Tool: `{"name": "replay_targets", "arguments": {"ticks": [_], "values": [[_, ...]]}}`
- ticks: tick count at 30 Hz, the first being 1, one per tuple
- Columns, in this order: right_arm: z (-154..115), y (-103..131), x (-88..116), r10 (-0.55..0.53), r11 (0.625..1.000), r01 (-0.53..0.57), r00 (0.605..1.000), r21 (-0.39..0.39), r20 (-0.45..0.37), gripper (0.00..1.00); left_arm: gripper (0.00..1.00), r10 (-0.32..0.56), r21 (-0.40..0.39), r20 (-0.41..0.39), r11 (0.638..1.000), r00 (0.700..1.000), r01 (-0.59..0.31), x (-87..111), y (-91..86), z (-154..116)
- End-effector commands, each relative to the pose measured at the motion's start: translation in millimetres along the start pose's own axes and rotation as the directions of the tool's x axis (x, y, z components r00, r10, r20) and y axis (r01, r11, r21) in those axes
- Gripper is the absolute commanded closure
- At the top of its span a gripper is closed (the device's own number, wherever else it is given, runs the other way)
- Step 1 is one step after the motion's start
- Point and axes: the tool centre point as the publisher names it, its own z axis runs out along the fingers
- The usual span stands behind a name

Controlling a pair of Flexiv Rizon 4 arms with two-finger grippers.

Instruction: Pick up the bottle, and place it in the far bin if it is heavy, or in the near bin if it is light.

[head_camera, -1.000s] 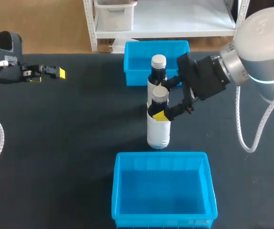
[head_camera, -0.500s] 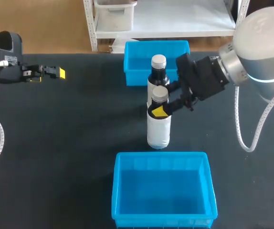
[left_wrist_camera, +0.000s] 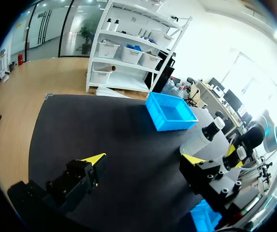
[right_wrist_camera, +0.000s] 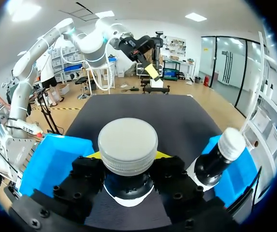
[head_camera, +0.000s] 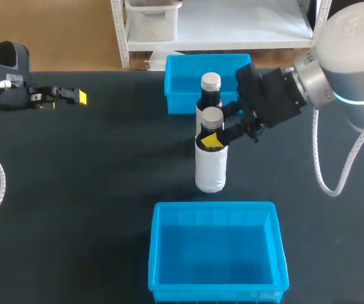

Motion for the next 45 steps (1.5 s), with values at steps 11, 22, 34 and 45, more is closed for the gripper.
{"name": "replay_targets", "arguments": {"ticks": [11,22,34,45], "values": [[-46,61,-62,-0.088,0.996,0.087,0.995,0.024,0.046,1.00,0.00,0.000,0.000,0.000,1.000,1.000,0.000,0.0,0.0,0],[-35,121,-84,-0.109,0.992,0.113,0.992,-0.056,0.064,1.00,0.00,0.000,0.000,0.000,1.000,1.000,0.000,0.0,0.0,0],[1,161,-61,-0.102,0.985,0.105,0.994,-0.139,0.029,1.00,0.00,0.000,0.000,0.000,1.000,1.000,0.000,0.0,0.0,0],[26,176,-37,-0.114,0.970,0.113,0.993,-0.215,0.010,1.00,0.00,0.000,0.000,0.000,1.000,1.000,0.000,0.0,0.0,0]]}}
